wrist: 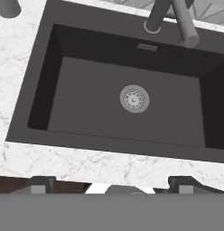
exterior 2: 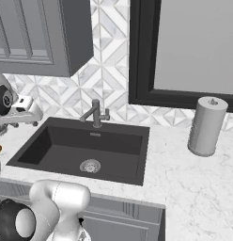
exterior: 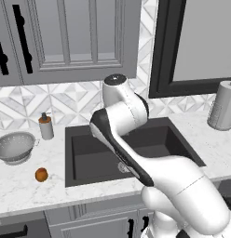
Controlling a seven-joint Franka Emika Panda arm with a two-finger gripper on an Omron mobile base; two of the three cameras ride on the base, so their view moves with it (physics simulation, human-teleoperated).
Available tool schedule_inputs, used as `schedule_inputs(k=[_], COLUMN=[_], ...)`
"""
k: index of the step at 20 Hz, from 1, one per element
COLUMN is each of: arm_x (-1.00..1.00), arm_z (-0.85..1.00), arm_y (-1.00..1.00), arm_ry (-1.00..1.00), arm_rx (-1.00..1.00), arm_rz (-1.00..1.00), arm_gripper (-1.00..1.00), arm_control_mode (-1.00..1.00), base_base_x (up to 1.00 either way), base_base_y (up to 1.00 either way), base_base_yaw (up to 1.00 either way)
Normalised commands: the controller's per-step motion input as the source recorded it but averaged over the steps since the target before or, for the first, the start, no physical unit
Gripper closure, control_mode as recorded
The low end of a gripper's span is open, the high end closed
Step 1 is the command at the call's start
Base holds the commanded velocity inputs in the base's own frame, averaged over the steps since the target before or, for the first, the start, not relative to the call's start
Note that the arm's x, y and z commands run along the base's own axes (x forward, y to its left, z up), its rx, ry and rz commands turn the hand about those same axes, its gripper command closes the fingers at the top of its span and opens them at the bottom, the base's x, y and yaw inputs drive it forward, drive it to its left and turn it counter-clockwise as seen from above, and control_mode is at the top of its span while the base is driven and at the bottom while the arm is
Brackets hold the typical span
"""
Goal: Put the colander in the sink, put the peach in the colander, and turn on the sink faucet and pour water over the colander.
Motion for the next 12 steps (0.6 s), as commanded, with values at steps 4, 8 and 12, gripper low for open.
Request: schedule_inputs(k=[4, 8, 12], arm_x=[0.00, 0.00, 0.03], arm_z=[0.00, -0.10, -0.26], arm_y=[0.74, 0.73, 0.88], arm_ry=[-0.08, -0.06, -0.07], arm_rx=[0.16, 0.21, 0.16], arm_rz=[-0.04, -0.04, -0.05], arm_gripper=[-1.00, -1.00, -1.00], arm_control_mode=[-1.00, -1.00, -1.00], base_base_x=[0.00, 0.00, 0.00], base_base_y=[0.00, 0.00, 0.00], base_base_yaw=[0.00, 0.00, 0.00])
